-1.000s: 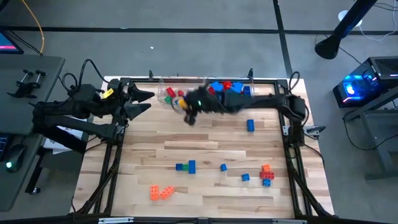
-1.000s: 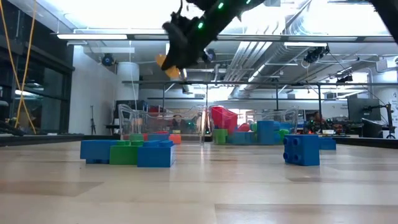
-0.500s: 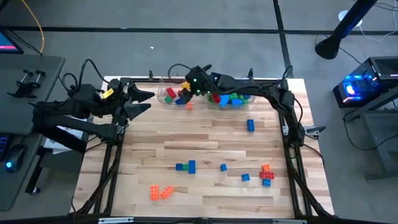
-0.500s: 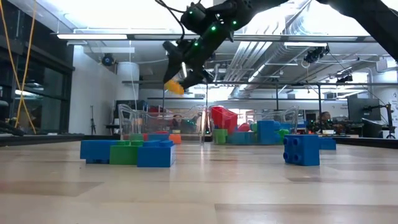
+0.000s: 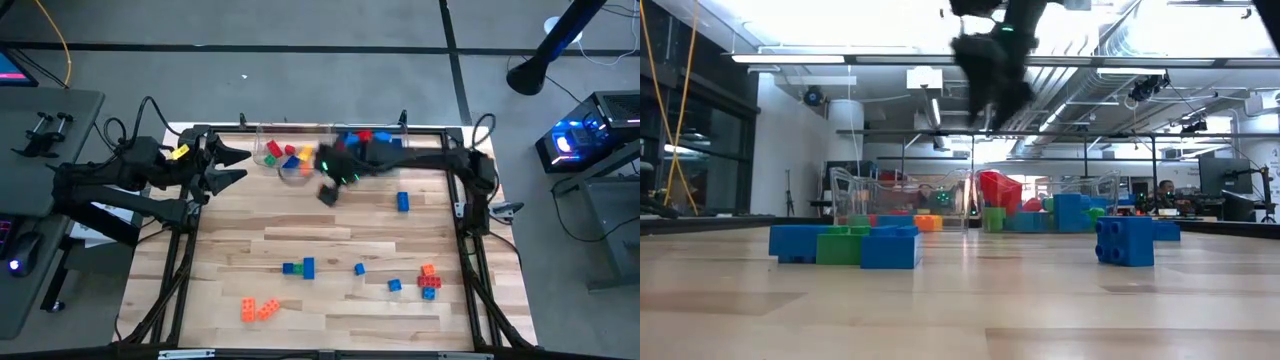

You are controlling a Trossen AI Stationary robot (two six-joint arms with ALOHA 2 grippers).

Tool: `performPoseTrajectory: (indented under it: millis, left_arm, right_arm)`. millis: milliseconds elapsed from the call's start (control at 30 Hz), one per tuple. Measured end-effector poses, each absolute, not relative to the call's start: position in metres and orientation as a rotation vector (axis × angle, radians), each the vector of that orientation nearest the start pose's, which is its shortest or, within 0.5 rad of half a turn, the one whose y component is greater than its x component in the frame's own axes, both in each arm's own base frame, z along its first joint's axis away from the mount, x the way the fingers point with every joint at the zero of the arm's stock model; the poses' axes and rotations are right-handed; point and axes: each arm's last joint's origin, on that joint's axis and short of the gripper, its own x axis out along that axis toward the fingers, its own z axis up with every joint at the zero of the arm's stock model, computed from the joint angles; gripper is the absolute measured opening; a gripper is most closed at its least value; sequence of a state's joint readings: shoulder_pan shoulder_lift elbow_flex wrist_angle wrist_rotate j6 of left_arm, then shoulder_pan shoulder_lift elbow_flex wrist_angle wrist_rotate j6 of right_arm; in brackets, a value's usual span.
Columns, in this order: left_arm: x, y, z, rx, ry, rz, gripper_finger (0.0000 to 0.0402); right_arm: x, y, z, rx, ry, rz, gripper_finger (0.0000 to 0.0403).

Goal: Sort blocks by size
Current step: Put the blue lego piece into the left transparent bin

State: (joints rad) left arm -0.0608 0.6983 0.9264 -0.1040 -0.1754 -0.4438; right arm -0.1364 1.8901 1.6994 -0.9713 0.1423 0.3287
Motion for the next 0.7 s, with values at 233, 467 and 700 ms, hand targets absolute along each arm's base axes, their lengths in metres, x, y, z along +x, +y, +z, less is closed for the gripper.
performPoseTrajectory:
  millis: [233,467,700]
  left_arm:
    - [0.138,-0.003,0.399,-0.483,-0.144,0.085,0.0298]
    - [0.138,-0.003,0.399,-0.507,-0.146,0.083,0.0298]
    - [0.138,-0.003,0.399,-0.509,-0.145,0.083,0.0298]
  right_arm:
    - [0.28,-0.022,0.238,0.623,1.205,-0.743,0.0329]
    - [0.2,-0.037,0.195,1.036,1.024,-1.156,0.0326]
    - [0.195,-0.058,0.159,1.095,1.015,-1.21,0.0326]
